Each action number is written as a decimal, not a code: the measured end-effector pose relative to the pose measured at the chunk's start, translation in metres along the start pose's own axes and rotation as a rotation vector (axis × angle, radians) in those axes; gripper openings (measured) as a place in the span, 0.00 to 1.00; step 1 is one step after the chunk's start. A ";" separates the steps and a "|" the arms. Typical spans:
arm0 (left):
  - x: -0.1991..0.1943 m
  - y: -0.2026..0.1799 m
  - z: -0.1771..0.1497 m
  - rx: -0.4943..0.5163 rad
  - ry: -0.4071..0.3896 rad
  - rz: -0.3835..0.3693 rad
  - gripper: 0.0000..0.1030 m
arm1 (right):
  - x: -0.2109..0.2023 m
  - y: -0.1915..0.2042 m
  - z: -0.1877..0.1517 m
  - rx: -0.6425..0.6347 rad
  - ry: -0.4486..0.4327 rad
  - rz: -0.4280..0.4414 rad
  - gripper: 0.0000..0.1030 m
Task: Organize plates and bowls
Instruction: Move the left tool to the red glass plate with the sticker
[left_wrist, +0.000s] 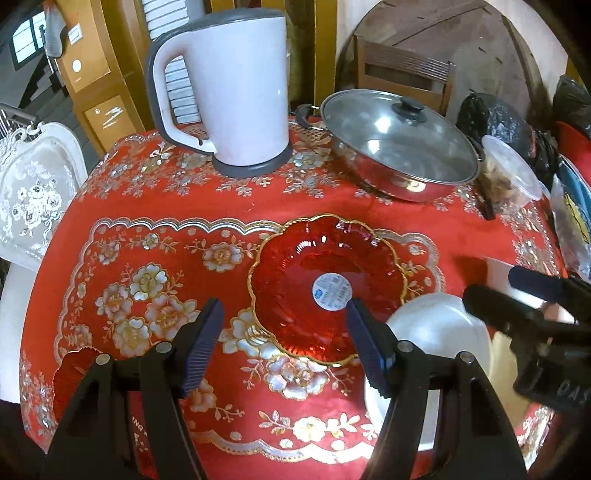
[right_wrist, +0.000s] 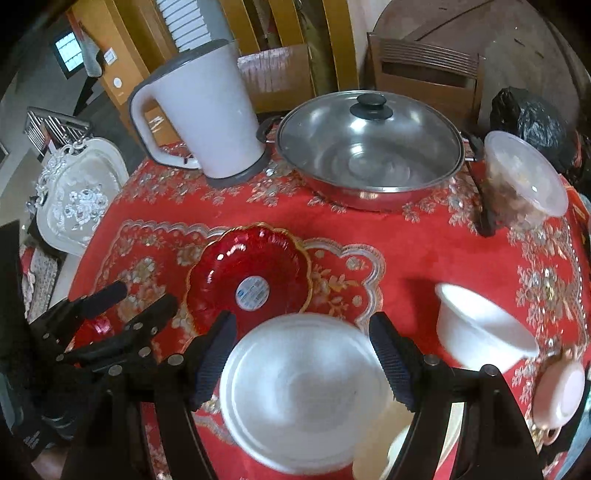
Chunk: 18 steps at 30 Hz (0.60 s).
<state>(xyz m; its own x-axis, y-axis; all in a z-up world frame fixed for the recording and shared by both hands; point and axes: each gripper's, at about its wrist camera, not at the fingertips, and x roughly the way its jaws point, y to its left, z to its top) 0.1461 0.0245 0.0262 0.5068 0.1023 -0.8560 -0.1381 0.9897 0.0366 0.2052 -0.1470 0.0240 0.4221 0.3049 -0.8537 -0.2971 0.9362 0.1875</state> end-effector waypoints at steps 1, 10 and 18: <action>0.002 0.000 0.002 0.001 0.001 0.000 0.66 | 0.003 -0.002 0.002 0.005 0.000 0.002 0.74; 0.032 0.007 0.014 -0.041 0.042 0.000 0.66 | 0.042 -0.027 0.026 0.109 0.084 0.070 0.74; 0.045 0.012 0.013 -0.057 0.061 0.011 0.66 | 0.063 -0.027 0.030 0.138 0.131 0.122 0.73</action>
<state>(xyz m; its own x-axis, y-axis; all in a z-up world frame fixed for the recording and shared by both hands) 0.1780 0.0418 -0.0052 0.4529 0.1051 -0.8853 -0.1925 0.9811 0.0180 0.2657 -0.1476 -0.0197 0.2725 0.4010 -0.8746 -0.2155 0.9114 0.3507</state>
